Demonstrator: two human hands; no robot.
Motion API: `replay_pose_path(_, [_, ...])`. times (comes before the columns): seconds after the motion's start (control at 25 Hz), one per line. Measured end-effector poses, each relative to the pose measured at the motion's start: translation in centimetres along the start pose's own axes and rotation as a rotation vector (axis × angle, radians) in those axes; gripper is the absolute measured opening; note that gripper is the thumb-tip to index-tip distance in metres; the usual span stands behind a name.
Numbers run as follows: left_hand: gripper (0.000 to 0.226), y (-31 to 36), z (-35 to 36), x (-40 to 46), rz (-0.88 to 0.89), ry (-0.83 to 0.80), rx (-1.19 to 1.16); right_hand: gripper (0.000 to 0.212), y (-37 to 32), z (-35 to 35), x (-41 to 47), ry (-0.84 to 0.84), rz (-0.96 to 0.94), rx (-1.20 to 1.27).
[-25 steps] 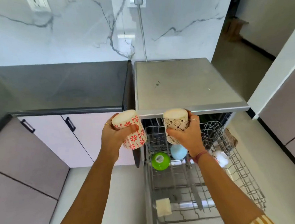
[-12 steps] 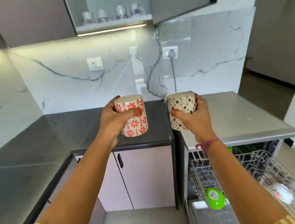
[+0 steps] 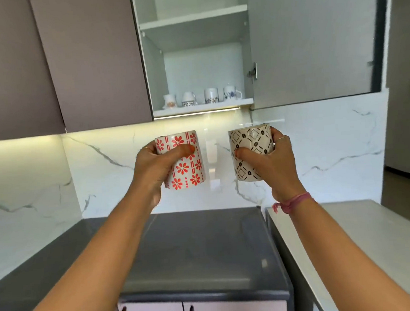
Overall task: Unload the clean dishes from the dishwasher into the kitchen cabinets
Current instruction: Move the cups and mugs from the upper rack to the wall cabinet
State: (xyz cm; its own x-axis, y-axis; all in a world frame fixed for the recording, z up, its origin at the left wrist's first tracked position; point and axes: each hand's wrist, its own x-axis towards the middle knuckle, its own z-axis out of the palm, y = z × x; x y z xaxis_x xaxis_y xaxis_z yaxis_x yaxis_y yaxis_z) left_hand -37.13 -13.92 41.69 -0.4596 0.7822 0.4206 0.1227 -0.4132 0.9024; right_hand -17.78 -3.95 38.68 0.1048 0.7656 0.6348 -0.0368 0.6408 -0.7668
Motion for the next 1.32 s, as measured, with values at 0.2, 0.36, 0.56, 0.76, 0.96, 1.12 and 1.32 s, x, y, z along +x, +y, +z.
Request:
replay_pose_path(0.2, [0.029, 1.8, -0.5, 10.3, 0.097, 0.029, -0.036, 0.074, 0.7, 4.9, 9.4, 0.004, -0.078, 0.058])
replay_pose_path(0.36, [0.033, 4.6, -0.3, 19.5, 0.202, 0.035, -0.090, 0.081, -0.8, 9.0, 18.9, 0.002, -0.168, 0.083])
replay_pose_path(0.56, [0.043, 9.4, 0.8, 30.0, 0.344, -0.023, -0.166, 0.068, -4.8, 14.0, 28.0, 0.035, -0.326, 0.148])
replay_pose_path(0.76, [0.058, 13.1, 1.2, 39.2, 0.463, -0.097, -0.232, 0.065, -8.2, 19.0, 36.1, 0.130, -0.393, 0.197])
replay_pose_path(0.96, [0.058, 16.8, 1.8, 46.5, 0.534, -0.160, -0.263, 0.060, -11.4, 22.6, 42.8, 0.183, -0.421, 0.170])
replay_pose_path(1.12, [0.056, 19.0, 3.0, 51.6, 0.572, -0.163, -0.266, 0.070, -12.9, 24.5, 47.7, 0.186, -0.441, 0.140])
replay_pose_path(1.32, [0.058, 20.1, 4.3, 56.0, 0.607, -0.111, -0.235, 0.070, -13.6, 27.1, 52.4, 0.176, -0.472, 0.075])
